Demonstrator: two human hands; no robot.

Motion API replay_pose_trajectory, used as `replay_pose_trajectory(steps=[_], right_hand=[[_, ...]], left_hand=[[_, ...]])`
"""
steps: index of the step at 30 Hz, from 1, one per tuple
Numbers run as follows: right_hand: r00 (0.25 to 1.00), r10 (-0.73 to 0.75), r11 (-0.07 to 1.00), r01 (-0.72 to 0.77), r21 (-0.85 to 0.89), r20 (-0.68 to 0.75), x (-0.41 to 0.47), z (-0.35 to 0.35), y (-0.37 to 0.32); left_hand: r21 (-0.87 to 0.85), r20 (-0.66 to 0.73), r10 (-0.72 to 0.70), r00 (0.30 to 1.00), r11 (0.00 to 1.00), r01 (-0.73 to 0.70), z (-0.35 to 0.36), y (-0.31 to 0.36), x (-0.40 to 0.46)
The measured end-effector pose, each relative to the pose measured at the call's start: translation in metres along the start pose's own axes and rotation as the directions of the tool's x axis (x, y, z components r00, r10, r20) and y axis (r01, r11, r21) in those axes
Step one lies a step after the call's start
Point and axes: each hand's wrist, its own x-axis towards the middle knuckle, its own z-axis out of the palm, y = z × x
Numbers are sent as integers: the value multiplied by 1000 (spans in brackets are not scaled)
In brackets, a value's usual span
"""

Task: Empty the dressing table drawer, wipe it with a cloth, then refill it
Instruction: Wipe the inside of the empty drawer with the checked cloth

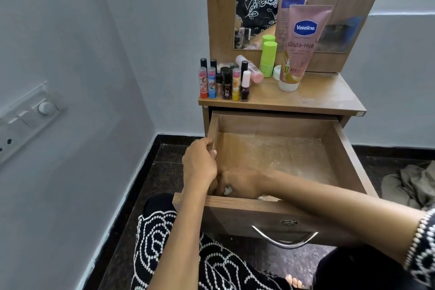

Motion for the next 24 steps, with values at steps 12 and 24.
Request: replay_pose_trajectory(steps=[12, 24], right_hand=[[955, 176, 979, -194, -54, -239, 12, -21, 19], [990, 48, 990, -64, -122, -133, -2, -2, -1]], left_hand=[[13, 7, -4, 1000, 1000, 4, -2, 2, 0], [-4, -2, -7, 1000, 1000, 7, -3, 4, -3]])
